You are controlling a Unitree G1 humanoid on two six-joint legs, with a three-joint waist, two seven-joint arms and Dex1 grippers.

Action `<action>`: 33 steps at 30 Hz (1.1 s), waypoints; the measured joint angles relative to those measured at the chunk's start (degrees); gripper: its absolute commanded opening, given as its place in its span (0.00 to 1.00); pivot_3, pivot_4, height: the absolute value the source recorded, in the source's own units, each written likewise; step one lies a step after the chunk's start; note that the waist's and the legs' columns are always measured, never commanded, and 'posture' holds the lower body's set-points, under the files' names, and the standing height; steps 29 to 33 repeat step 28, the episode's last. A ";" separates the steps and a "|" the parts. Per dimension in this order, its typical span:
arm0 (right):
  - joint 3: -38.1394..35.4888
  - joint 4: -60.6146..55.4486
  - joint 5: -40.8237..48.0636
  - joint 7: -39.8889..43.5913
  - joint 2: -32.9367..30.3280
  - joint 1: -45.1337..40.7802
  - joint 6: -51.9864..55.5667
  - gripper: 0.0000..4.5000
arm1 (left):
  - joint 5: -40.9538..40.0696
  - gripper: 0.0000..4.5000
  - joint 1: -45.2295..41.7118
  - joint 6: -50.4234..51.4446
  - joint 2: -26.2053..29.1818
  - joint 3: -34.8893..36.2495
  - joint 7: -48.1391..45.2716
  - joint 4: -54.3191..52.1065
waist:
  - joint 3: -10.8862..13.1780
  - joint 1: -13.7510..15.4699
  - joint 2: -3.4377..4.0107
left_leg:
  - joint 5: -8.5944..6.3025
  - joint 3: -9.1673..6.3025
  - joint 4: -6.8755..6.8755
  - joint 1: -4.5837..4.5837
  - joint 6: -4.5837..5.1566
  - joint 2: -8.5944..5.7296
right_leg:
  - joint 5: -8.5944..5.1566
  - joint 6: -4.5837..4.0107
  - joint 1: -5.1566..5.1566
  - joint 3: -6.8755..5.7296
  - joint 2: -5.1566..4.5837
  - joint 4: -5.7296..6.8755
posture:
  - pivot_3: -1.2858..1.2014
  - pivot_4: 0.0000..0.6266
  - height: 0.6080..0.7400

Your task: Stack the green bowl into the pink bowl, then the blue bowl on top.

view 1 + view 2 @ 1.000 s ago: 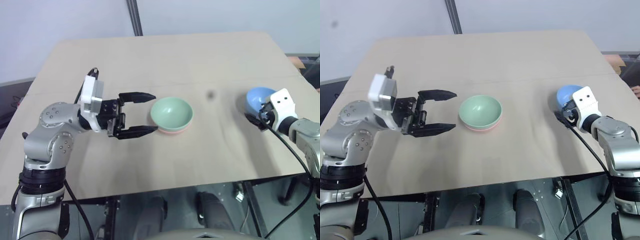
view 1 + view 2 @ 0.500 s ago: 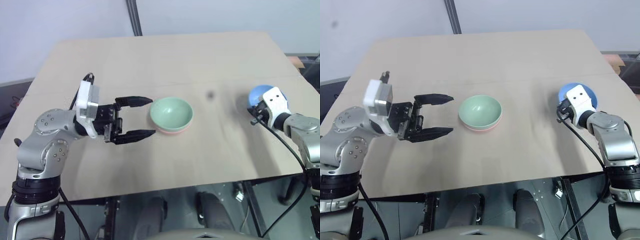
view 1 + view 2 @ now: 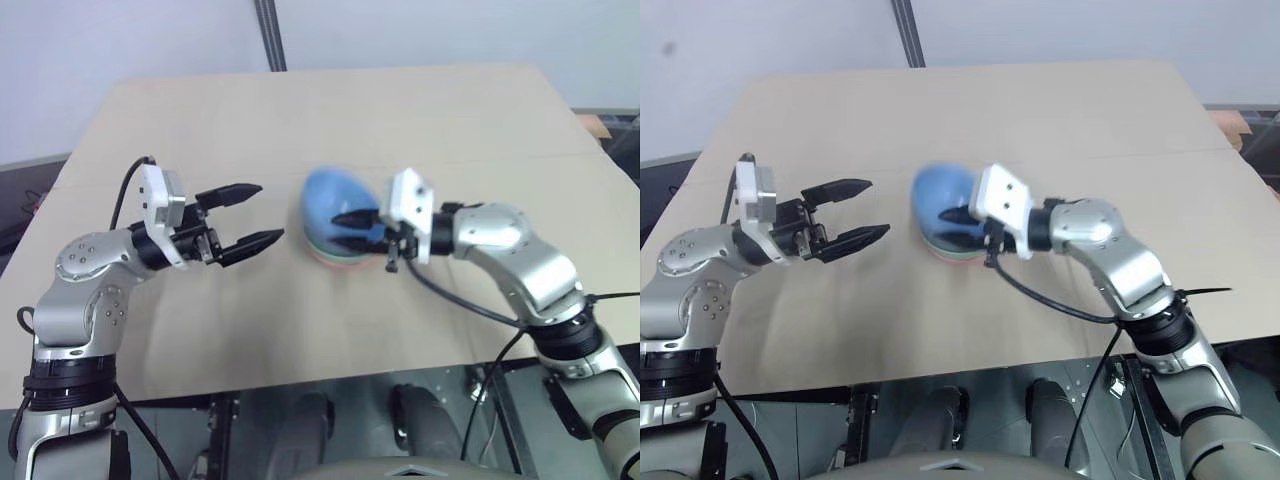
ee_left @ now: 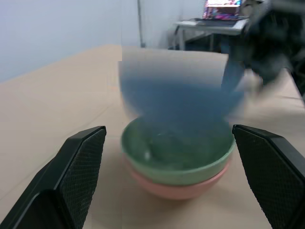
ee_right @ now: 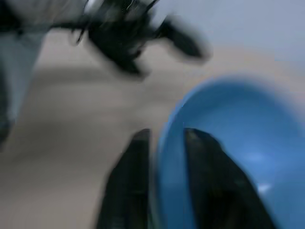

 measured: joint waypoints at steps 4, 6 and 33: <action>-1.54 2.24 -1.49 -0.28 -0.52 0.47 -2.49 0.84 | 0.35 1.00 2.34 0.04 0.02 0.51 1.42 -1.27 | 0.00 -0.16 0.00 | 0.00 0.00 -0.05 0.00 0.00 0.00 | 0.00 0.00 -0.04 0.01 -0.01 -0.02 | 0.52 0.24 1.00; -4.79 1.28 -0.23 -1.06 -0.63 1.08 -2.02 0.84 | 0.33 1.00 3.74 0.66 0.10 0.59 2.40 -3.16 | 0.00 -0.17 0.00 | 0.00 -0.03 -0.09 0.01 0.00 0.03 | 0.00 0.00 -0.04 0.00 0.01 -0.01 | 0.52 0.24 1.00; -38.54 -13.85 10.69 -1.93 -16.16 38.75 0.22 0.99 | 0.59 1.00 25.56 -0.63 -2.47 9.79 8.80 -14.20 | 0.00 0.08 0.00 | -0.01 0.22 -0.04 0.37 0.02 0.12 | -0.04 0.04 0.36 0.08 0.03 -0.04 | 0.52 0.24 1.00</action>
